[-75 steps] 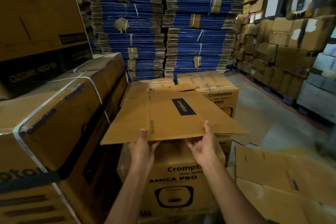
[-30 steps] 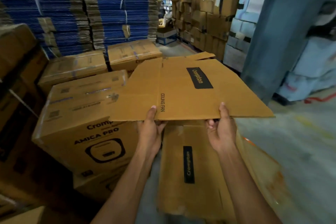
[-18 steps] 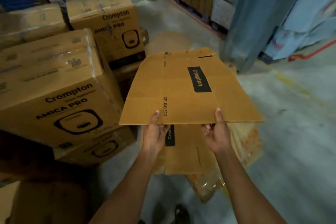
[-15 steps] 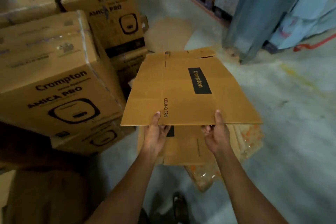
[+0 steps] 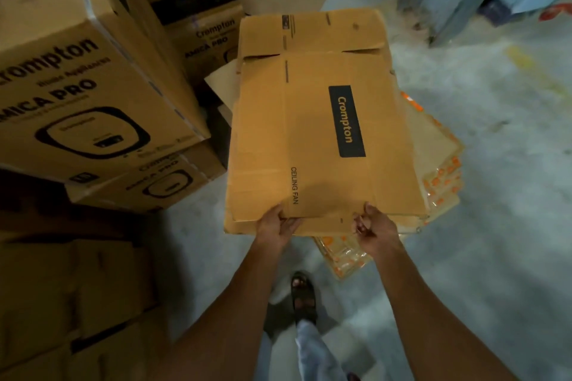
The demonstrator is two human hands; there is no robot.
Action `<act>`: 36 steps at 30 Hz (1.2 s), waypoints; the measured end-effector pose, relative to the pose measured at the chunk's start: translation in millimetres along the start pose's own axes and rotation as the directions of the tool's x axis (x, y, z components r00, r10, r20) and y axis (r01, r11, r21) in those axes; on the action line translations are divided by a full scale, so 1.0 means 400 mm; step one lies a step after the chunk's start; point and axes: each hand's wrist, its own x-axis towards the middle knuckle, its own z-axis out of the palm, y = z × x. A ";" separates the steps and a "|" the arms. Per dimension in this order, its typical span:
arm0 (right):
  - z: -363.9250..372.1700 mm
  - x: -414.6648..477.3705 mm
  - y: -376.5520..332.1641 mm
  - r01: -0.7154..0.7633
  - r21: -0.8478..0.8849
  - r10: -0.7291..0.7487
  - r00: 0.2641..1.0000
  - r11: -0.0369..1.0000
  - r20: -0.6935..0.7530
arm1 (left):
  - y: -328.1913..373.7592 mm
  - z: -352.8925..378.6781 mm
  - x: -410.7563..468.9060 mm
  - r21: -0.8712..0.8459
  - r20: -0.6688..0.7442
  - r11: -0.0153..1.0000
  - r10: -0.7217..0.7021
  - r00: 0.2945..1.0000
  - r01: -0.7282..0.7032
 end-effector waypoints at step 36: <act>0.532 -0.546 0.631 0.377 -0.749 0.381 0.685 0.545 0.621 | 0.361 -0.762 -0.457 -0.150 -0.398 0.772 0.525 0.752 -0.618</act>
